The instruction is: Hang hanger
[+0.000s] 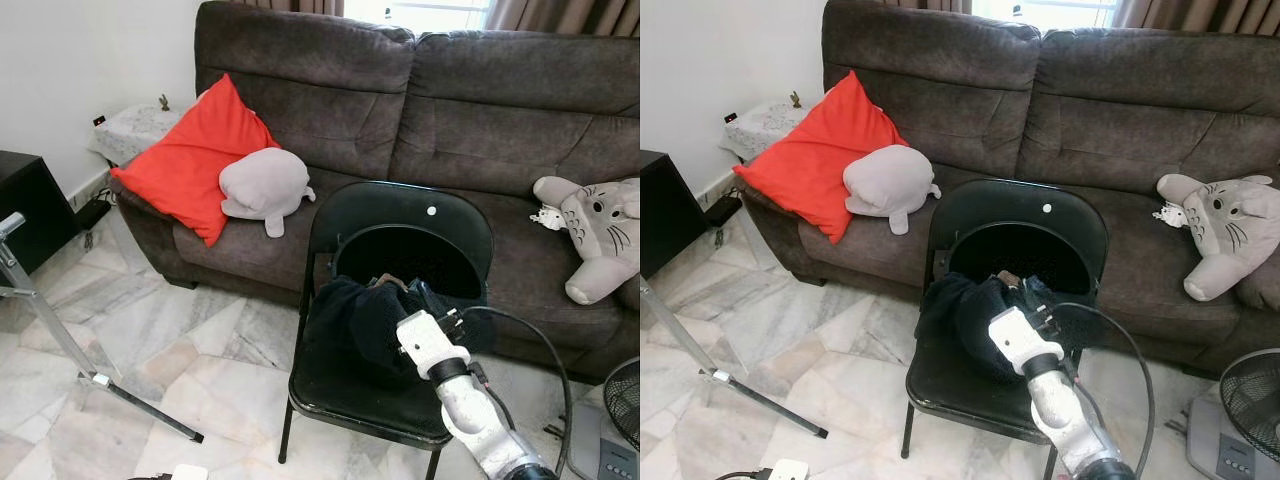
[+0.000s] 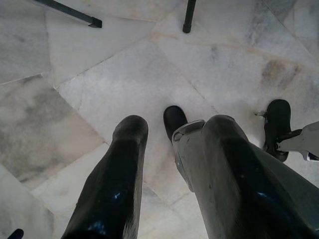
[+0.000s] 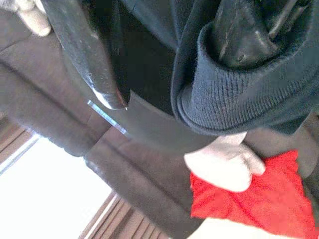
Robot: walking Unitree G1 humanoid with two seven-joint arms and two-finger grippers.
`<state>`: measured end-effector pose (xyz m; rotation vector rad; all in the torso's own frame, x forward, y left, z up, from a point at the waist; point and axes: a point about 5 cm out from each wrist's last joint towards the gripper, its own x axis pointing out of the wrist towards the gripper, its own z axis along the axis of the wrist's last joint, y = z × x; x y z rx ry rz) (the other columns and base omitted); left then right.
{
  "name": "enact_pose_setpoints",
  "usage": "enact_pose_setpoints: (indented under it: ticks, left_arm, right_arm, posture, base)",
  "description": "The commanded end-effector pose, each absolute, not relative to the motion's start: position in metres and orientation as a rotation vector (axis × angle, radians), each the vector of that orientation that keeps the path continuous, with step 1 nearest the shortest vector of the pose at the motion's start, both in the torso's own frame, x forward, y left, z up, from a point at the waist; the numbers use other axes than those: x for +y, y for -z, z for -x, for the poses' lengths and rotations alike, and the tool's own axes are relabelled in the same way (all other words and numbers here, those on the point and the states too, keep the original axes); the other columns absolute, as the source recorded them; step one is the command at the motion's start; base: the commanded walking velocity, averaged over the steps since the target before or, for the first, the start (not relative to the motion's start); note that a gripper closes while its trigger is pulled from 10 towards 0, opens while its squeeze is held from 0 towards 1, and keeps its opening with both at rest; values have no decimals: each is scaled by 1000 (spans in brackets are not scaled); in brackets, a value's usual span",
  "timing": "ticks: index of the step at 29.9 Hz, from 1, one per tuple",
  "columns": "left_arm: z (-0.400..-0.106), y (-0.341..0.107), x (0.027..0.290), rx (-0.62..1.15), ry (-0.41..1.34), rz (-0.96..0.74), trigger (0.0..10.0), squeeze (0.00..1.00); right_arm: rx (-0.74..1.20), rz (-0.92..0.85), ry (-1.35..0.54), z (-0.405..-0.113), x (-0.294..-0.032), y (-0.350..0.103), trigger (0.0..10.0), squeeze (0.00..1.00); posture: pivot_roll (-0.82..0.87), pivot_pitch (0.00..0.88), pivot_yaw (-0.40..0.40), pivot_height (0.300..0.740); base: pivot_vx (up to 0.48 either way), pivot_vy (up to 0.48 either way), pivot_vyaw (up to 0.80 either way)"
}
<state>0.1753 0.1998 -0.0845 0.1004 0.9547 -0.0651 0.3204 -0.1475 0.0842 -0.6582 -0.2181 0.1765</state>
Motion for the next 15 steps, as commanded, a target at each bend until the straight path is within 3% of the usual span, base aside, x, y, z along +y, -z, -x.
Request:
enact_pose_setpoints:
  ticks: [1, 15]
  left_arm:
    - [-171, 86, 202, 978, 67, -114, 10000, 0]
    - [-171, 87, 201, 980, 69, -113, 10000, 0]
  right_arm:
    - [-271, 663, -187, -324, -143, -94, 0, 0]
    - [-272, 695, -198, -323, -142, -94, 0, 0]
  posture:
    - [42, 40, 24, 740]
    - [42, 43, 20, 740]
  base:
    - [0, 0, 0]
    - [0, 0, 0]
